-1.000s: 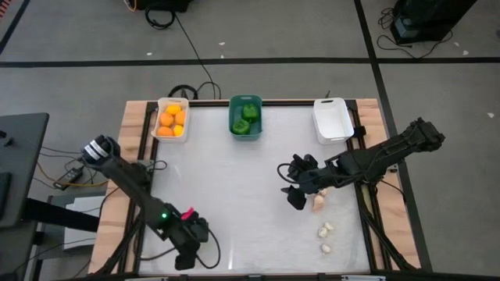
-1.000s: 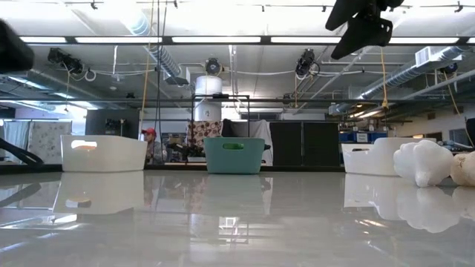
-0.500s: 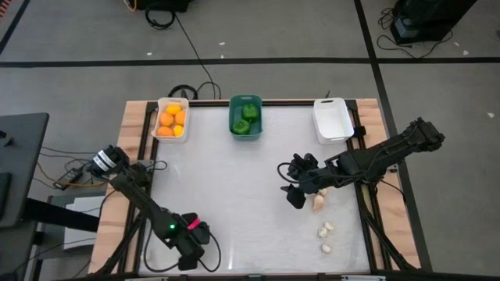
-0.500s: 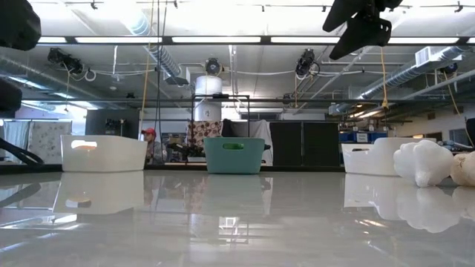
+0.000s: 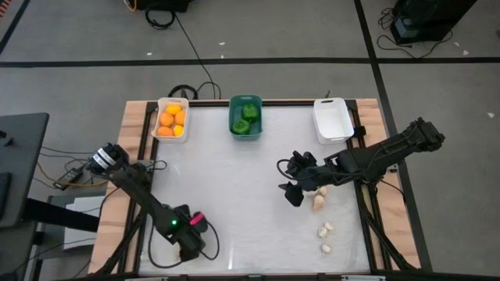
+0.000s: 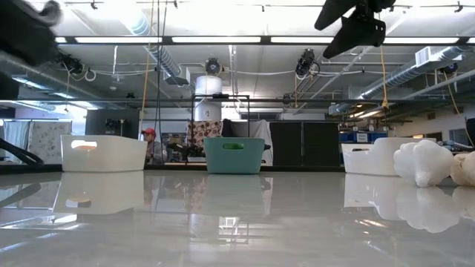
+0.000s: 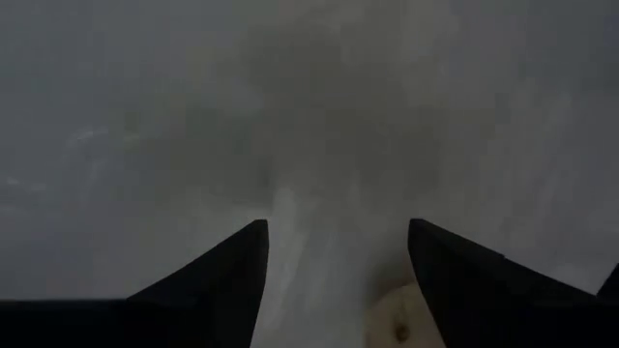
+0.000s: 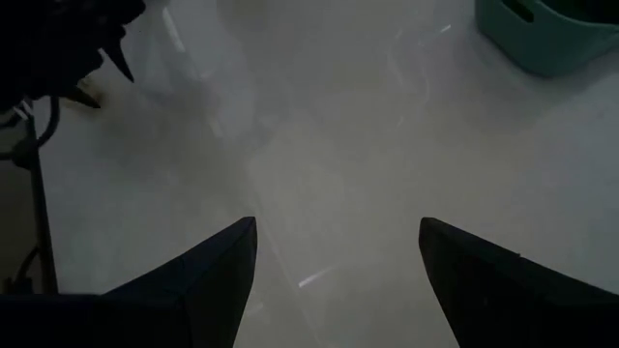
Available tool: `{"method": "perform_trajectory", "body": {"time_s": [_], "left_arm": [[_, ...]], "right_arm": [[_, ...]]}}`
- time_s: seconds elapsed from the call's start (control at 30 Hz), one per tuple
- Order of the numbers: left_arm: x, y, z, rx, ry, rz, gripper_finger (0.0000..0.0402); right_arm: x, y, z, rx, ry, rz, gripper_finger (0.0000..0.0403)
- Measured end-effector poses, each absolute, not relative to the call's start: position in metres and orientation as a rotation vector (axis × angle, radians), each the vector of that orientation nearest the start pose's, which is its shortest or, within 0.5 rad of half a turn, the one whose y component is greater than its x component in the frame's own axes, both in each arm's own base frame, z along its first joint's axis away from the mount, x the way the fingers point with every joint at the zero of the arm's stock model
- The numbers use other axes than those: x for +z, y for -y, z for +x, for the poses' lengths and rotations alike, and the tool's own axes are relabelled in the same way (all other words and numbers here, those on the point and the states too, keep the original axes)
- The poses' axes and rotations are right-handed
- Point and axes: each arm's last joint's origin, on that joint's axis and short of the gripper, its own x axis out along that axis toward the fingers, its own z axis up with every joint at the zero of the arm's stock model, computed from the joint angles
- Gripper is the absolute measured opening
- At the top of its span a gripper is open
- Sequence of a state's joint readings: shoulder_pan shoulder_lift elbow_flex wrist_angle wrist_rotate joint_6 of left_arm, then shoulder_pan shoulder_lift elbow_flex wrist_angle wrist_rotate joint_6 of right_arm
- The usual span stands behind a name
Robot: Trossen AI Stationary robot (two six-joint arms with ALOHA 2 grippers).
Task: Sort produce into baskets
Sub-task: Put the bottom left white garlic into the right white bin
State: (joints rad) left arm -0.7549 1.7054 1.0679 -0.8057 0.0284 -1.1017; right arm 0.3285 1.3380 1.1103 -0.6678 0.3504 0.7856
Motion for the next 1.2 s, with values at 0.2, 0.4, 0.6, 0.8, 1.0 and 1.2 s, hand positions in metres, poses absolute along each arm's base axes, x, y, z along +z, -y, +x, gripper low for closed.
{"method": "perform_trajectory", "body": {"time_s": [0.2,0.4,0.6,0.8,1.0,1.2], "left_arm": [[0.204,0.192,0.207,0.247,-1.488,-0.403,0.0254],[0.221,0.2,0.18,0.223,-1.535,-0.44,0.0252],[0.222,0.215,0.148,0.232,-1.685,-0.412,0.0252],[0.222,0.221,0.129,0.267,-1.752,-0.379,0.0252],[0.208,0.226,0.117,0.235,-1.818,-0.394,0.0252],[0.195,0.223,0.112,0.223,-1.862,-0.391,0.0252]], "right_arm": [[0.29,-0.075,0.261,-0.347,-0.764,0.44,0.0299],[0.291,-0.072,0.263,-0.347,-0.759,0.431,0.0299],[0.291,-0.072,0.263,-0.351,-0.75,0.431,0.0299],[0.292,-0.071,0.264,-0.356,-0.735,0.418,0.0299],[0.293,-0.071,0.266,-0.349,-0.713,0.426,0.0299],[0.293,-0.07,0.266,-0.367,-0.704,0.419,0.0299]]}}
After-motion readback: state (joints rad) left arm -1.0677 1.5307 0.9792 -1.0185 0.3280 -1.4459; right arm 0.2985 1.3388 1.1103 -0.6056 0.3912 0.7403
